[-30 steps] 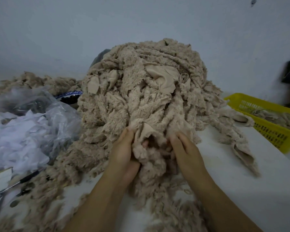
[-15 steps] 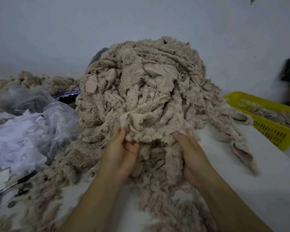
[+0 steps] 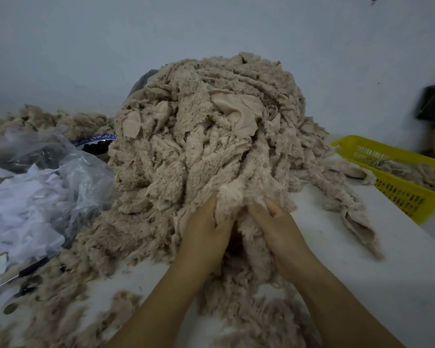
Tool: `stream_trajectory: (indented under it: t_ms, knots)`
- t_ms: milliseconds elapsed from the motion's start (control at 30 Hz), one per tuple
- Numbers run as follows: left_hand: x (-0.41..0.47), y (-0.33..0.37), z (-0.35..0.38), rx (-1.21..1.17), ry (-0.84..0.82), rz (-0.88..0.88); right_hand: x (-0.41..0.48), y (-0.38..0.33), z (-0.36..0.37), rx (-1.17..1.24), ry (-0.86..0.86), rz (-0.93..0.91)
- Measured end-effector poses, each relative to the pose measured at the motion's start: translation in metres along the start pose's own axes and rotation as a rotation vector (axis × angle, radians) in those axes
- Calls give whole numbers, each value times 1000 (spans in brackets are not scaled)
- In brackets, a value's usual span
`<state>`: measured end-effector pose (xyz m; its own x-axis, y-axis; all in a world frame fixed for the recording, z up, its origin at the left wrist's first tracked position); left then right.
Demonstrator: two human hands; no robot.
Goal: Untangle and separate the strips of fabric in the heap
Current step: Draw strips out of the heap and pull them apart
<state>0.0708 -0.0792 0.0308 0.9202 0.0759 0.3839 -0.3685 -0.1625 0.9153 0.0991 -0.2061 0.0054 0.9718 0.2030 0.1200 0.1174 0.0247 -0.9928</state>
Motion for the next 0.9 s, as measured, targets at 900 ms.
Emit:
stream_trajectory:
  t_ms: [900]
  knots:
    - [1, 5, -30, 264, 238, 128, 15, 14, -60, 922, 273, 111]
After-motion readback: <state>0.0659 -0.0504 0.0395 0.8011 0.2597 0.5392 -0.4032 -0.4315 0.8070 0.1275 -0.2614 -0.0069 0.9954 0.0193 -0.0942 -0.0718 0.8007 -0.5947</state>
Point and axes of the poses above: each hand's wrist, its own x-axis towards the middle knuckle, its own z-axis out of the palm, y = z × x, the point moved 8 cm from there along x, towards the middle knuckle, and after that the axes turned 9 degrees about -x, right-handed, at the moved point
